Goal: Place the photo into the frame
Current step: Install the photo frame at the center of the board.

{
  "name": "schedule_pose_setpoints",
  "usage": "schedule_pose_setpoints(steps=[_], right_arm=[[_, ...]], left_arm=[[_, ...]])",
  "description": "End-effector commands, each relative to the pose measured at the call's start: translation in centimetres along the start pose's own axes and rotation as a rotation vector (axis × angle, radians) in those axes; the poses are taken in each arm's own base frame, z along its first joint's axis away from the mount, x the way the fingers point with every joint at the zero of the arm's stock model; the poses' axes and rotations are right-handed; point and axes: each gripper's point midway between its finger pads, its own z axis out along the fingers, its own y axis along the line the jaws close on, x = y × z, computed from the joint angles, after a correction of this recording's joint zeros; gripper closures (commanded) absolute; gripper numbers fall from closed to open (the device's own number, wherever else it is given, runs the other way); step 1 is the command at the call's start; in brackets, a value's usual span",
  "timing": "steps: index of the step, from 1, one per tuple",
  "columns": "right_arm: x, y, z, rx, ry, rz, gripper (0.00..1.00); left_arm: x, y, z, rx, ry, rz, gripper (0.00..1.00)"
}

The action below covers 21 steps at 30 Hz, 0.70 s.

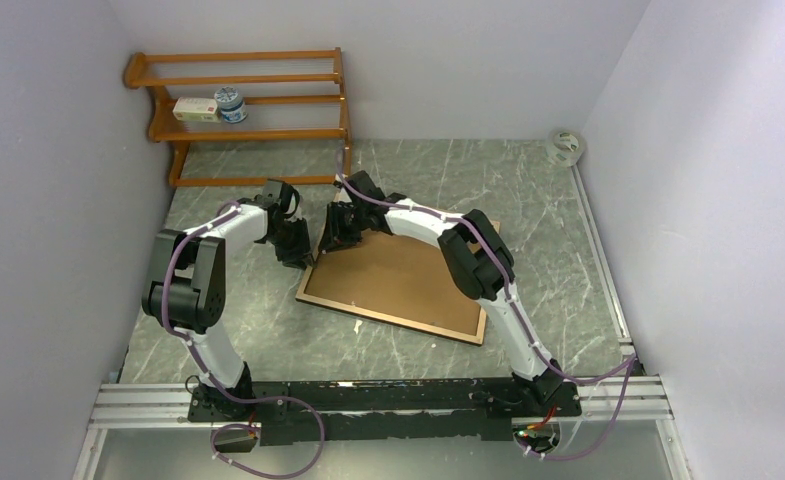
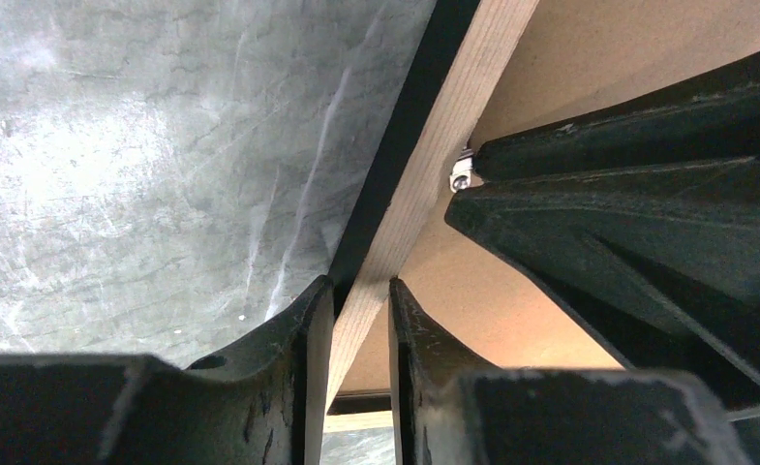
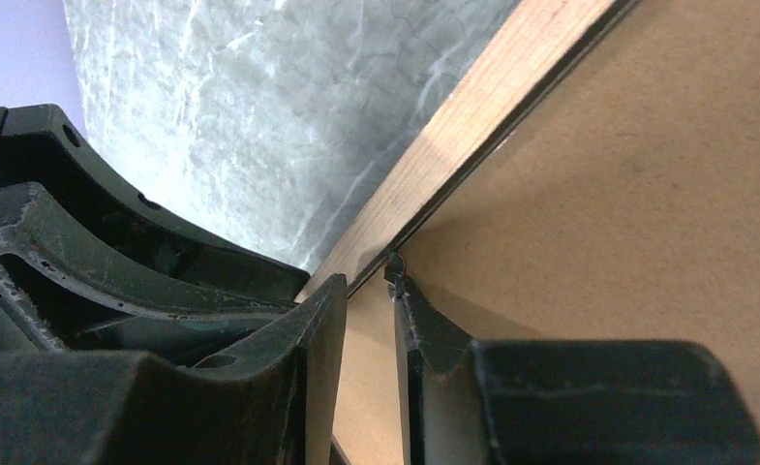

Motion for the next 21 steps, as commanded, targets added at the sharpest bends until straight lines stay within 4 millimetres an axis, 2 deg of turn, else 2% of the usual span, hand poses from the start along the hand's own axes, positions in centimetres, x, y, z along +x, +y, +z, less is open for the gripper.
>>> schedule_pose_setpoints(steps=[1, 21], right_arm=[[0.1, 1.0, 0.8, -0.073, 0.016, -0.048, 0.7], [1.7, 1.2, 1.4, -0.151, 0.083, -0.068, 0.71]], left_arm=[[2.0, 1.7, 1.0, -0.065, 0.079, -0.016, 0.71], [1.9, 1.8, 1.0, -0.074, 0.075, -0.019, 0.71]])
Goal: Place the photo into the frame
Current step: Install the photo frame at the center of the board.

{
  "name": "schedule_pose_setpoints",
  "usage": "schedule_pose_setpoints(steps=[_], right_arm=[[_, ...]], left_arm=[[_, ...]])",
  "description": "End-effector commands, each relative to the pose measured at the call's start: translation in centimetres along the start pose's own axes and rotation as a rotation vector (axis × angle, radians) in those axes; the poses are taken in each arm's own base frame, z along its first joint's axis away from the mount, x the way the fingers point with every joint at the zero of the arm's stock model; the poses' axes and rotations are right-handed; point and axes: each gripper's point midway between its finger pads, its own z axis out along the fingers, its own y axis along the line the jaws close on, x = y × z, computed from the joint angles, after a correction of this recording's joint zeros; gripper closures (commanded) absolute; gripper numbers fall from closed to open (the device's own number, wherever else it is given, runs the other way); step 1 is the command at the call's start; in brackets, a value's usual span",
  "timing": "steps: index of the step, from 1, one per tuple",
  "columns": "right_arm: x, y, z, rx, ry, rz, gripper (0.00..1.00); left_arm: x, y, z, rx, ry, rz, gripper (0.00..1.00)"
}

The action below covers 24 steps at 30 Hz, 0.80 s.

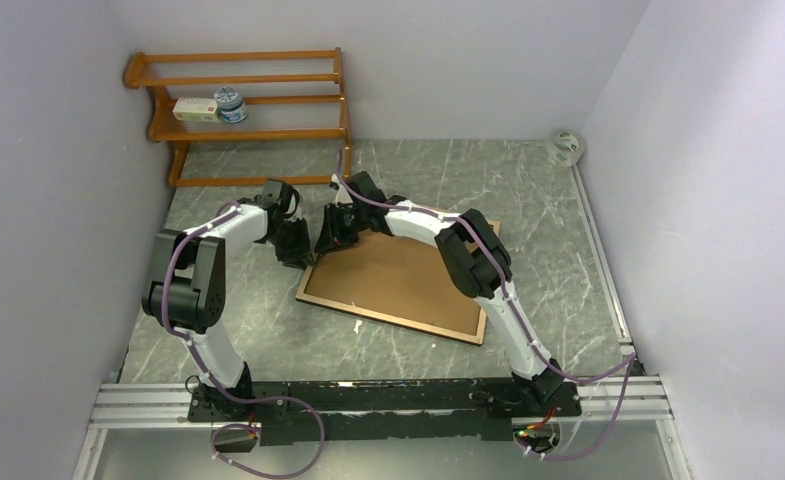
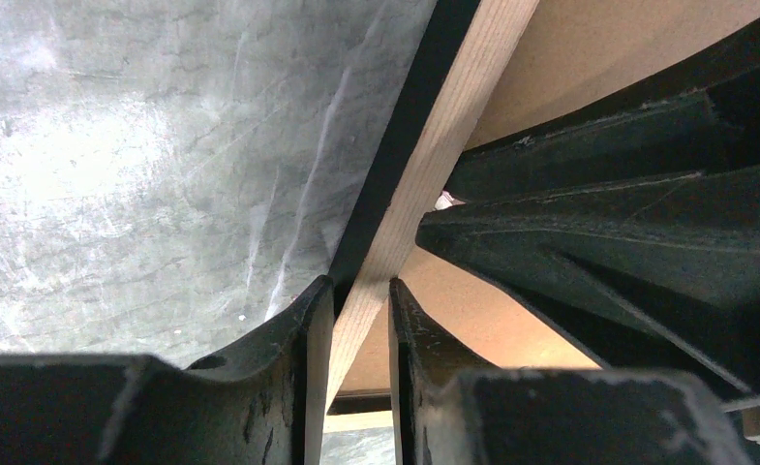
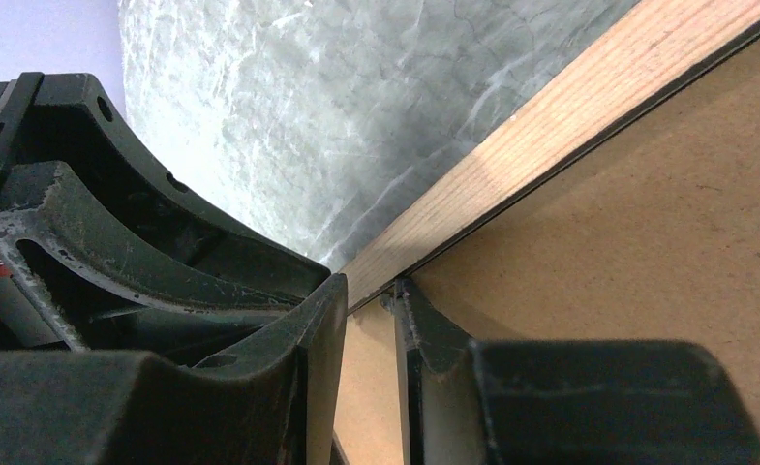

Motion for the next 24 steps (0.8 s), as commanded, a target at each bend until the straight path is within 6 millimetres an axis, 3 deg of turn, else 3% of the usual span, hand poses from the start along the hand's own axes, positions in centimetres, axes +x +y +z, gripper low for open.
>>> schedule_pose_setpoints(steps=[1, 9, 15, 19, 24], right_arm=[[1.2, 0.5, 0.8, -0.031, 0.045, -0.025, 0.71], [-1.2, -0.2, -0.1, 0.042, -0.033, -0.004, 0.69], [-4.8, 1.2, -3.7, 0.027, -0.163, -0.007, 0.63], [-4.6, 1.4, -5.1, 0.032, -0.181, -0.018, 0.59], [-2.2, 0.6, -4.7, 0.026, -0.128, -0.007, 0.59]], left_arm=[[1.9, 1.8, 0.9, -0.076, 0.073, -0.018, 0.71], [1.5, 1.8, 0.4, -0.085, 0.056, -0.016, 0.7], [1.3, 2.0, 0.2, -0.097, 0.05, -0.016, 0.7], [1.3, 1.8, 0.2, -0.091, 0.052, -0.019, 0.7], [1.3, 1.8, 0.2, -0.094, 0.05, -0.02, 0.7]])
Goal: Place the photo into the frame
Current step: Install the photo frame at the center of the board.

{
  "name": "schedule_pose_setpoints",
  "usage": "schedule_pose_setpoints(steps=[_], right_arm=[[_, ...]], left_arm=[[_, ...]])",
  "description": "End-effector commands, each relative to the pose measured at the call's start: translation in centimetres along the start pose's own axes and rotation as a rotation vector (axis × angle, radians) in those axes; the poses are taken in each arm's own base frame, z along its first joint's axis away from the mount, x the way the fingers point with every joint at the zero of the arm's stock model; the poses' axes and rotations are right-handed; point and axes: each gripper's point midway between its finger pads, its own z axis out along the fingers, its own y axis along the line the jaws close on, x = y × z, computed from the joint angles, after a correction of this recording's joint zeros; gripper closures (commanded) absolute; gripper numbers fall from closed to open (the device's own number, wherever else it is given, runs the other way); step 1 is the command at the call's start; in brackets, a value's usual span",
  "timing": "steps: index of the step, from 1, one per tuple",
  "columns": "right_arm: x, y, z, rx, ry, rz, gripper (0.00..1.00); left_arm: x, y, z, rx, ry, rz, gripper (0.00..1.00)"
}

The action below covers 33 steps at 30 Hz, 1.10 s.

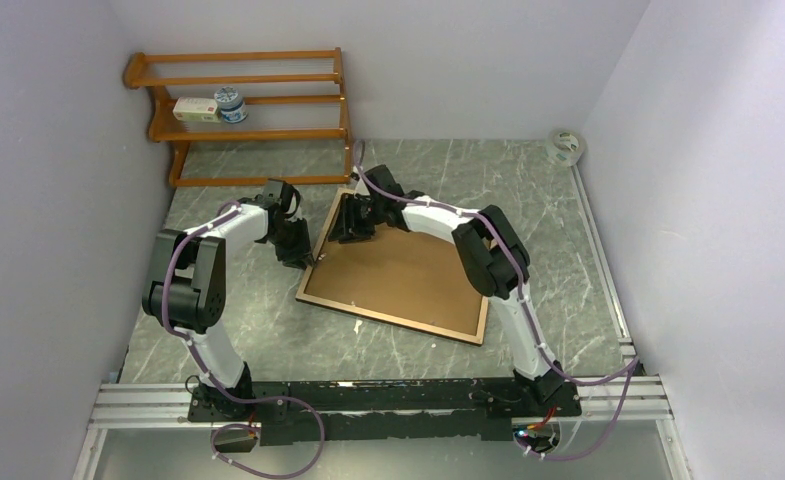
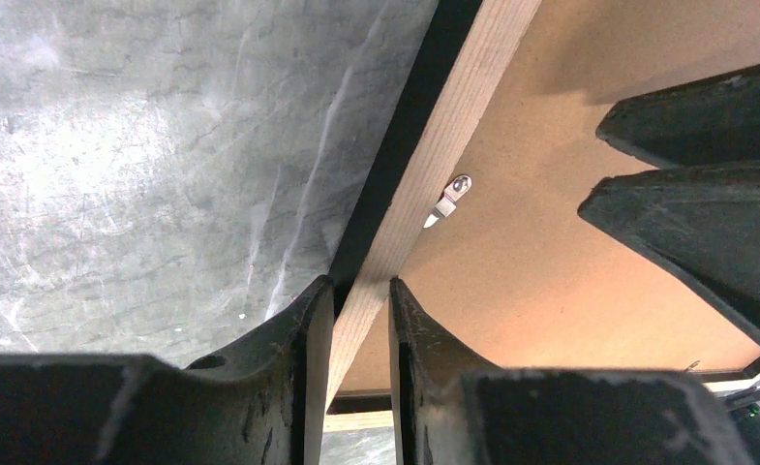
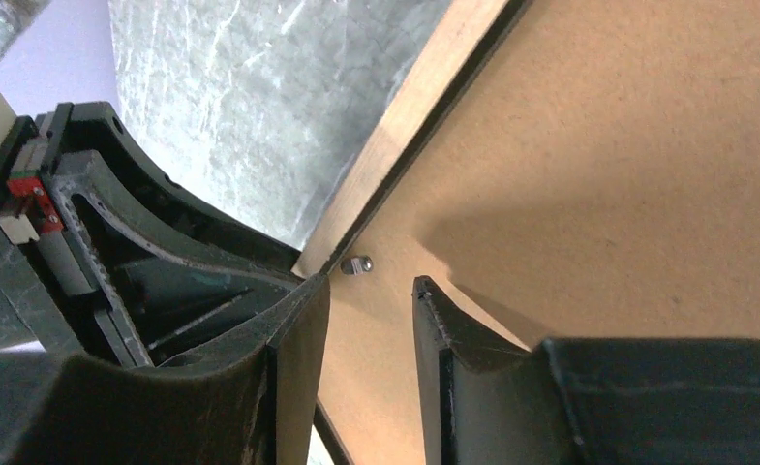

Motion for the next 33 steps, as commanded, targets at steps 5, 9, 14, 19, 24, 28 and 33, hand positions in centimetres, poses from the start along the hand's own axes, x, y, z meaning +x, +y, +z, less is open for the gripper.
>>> schedule_pose_setpoints(steps=[5, 9, 14, 19, 24, 28, 33], right_arm=[[2.1, 2.7, -0.5, -0.063, 0.015, -0.1, 0.69], [3.1, 3.0, 0.4, -0.066, 0.038, -0.11, 0.73], [3.5, 2.7, 1.5, -0.045, 0.044, -0.111, 0.73], [3.2, 1.7, 2.3, 0.007, 0.023, -0.107, 0.72], [2.4, 0.7, 2.9, 0.057, -0.012, -0.12, 0.71], [2.1, 0.6, 3.5, 0.052, -0.019, -0.126, 0.7], [2.3, 0.8, 4.2, 0.038, -0.009, -0.125, 0.7]], left_arm=[[1.4, 1.6, 0.3, -0.072, 0.044, -0.017, 0.74], [1.5, 1.6, 0.5, -0.07, 0.05, -0.021, 0.77], [1.7, 1.6, 0.6, -0.068, 0.058, -0.022, 0.78], [1.8, 1.5, 0.7, -0.062, 0.061, -0.024, 0.78], [1.9, 1.6, 0.7, -0.063, 0.063, -0.029, 0.79], [1.8, 1.5, 0.6, -0.064, 0.059, -0.028, 0.79], [1.8, 1.5, 0.6, -0.065, 0.059, -0.028, 0.79]])
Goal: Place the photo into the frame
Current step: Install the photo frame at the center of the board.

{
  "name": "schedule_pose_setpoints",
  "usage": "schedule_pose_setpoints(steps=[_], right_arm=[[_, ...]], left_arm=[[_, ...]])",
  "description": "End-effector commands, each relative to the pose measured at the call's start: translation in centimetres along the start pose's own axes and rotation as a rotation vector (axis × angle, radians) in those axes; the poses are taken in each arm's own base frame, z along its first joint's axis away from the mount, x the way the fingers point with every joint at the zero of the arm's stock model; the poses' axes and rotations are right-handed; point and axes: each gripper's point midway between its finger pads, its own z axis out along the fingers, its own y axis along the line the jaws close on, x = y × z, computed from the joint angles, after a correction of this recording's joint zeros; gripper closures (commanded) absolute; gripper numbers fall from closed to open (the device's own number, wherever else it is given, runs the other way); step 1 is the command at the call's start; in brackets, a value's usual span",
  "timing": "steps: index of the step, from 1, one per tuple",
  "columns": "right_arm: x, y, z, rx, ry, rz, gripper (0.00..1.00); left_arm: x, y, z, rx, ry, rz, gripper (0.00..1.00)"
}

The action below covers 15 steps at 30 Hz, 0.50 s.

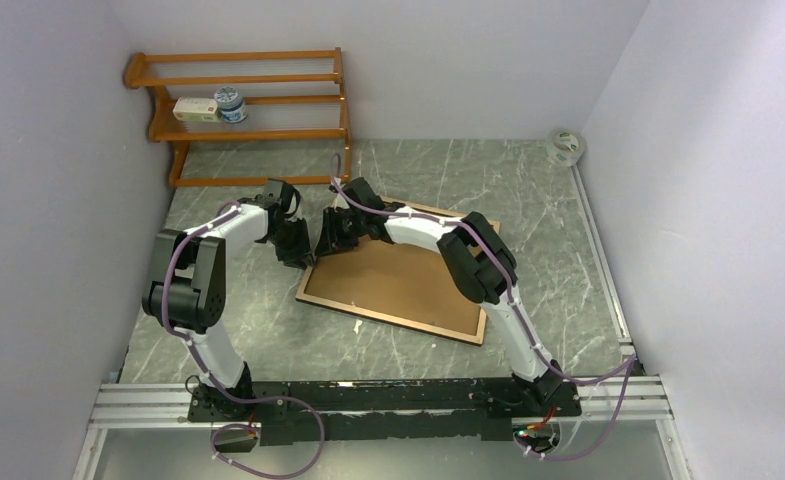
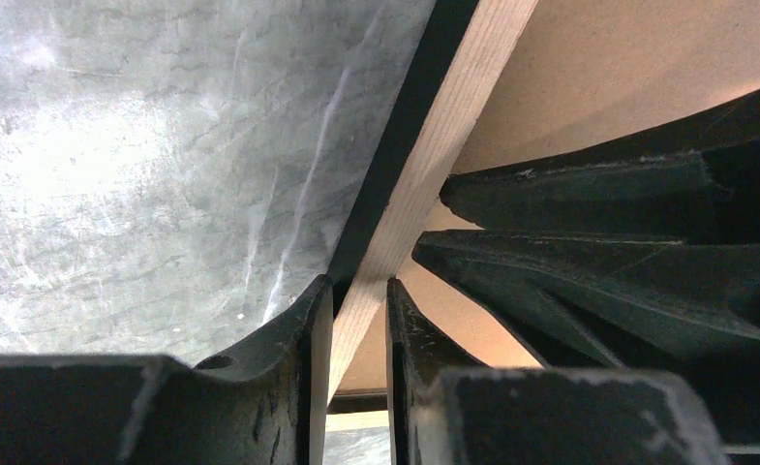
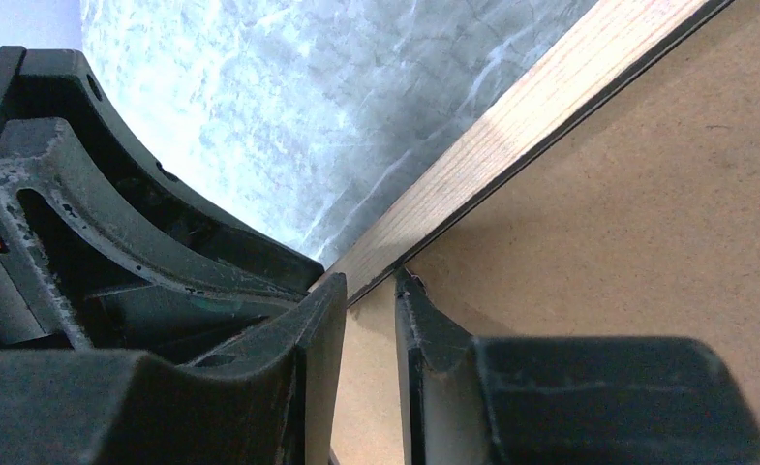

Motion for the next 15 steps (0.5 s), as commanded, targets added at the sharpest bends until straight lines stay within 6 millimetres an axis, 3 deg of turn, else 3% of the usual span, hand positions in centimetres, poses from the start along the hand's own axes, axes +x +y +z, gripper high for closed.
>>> schedule_pose_setpoints(steps=[1, 8, 12, 15], right_arm=[[-0.5, -1.0, 1.2, 0.03, -0.026, -0.028, 0.7], [-0.7, 0.6, 0.1, -0.017, -0.028, -0.042, 0.67], [-3.1, 3.8, -3.3, -0.109, -0.09, -0.044, 0.62], [-5.4, 4.9, -6.8, -0.11, -0.167, -0.062, 0.59]], left_arm=[[1.8, 1.6, 0.6, -0.067, 0.059, -0.025, 0.79], [1.7, 1.6, 0.5, -0.07, 0.056, -0.023, 0.79], [1.2, 1.6, -0.2, -0.078, 0.032, -0.019, 0.77], [0.4, 1.5, -1.1, -0.085, -0.001, -0.01, 0.76]])
